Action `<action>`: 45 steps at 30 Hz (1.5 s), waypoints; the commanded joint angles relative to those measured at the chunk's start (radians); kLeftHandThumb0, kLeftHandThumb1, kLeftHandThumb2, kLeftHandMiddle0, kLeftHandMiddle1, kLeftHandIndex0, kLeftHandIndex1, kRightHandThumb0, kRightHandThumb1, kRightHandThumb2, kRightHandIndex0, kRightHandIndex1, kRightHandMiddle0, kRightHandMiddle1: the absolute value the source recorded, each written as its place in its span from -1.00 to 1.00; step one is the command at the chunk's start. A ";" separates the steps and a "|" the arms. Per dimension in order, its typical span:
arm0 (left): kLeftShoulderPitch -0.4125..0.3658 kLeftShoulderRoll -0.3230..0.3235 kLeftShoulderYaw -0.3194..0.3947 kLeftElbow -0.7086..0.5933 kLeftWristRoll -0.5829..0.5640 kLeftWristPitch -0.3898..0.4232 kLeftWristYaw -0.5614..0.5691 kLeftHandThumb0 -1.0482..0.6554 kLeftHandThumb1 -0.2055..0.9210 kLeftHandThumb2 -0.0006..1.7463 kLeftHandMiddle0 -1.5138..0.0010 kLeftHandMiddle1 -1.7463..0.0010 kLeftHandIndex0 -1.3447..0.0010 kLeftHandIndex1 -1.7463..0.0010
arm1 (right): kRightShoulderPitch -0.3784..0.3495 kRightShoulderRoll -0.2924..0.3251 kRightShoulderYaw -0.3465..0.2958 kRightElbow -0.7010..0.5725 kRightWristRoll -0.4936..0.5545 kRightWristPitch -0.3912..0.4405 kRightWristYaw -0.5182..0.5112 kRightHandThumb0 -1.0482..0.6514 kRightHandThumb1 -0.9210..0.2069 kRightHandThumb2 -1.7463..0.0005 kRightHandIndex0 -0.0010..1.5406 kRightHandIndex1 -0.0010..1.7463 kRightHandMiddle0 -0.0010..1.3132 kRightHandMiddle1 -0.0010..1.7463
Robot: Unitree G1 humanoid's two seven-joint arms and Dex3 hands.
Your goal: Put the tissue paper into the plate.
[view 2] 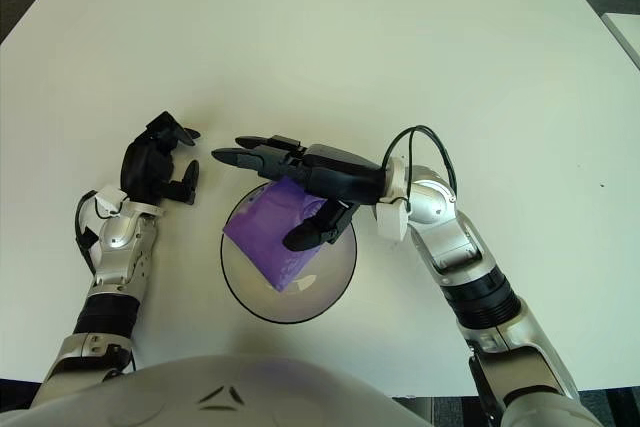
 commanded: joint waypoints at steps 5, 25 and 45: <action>0.071 -0.027 -0.004 0.096 -0.024 0.012 -0.028 0.22 -0.79 1.00 -0.15 -1.00 -0.13 -0.90 | 0.000 -0.011 -0.004 -0.044 0.043 0.027 0.032 -1.00 -1.00 0.19 -1.00 -1.00 -1.00 -1.00; 0.079 -0.033 0.002 0.073 -0.037 0.025 -0.048 0.22 -0.79 1.00 -0.15 -1.00 -0.14 -0.90 | 0.029 -0.033 -0.046 -0.104 0.045 0.045 0.026 -1.00 -1.00 0.13 -1.00 -1.00 -1.00 -1.00; 0.075 -0.035 0.000 0.062 -0.001 0.079 0.009 0.22 -0.80 1.00 -0.17 -1.00 -0.15 -0.87 | 0.182 0.228 -0.260 -0.113 0.139 0.114 -0.316 -0.75 -1.00 -0.17 -0.94 -0.97 -0.99 -1.00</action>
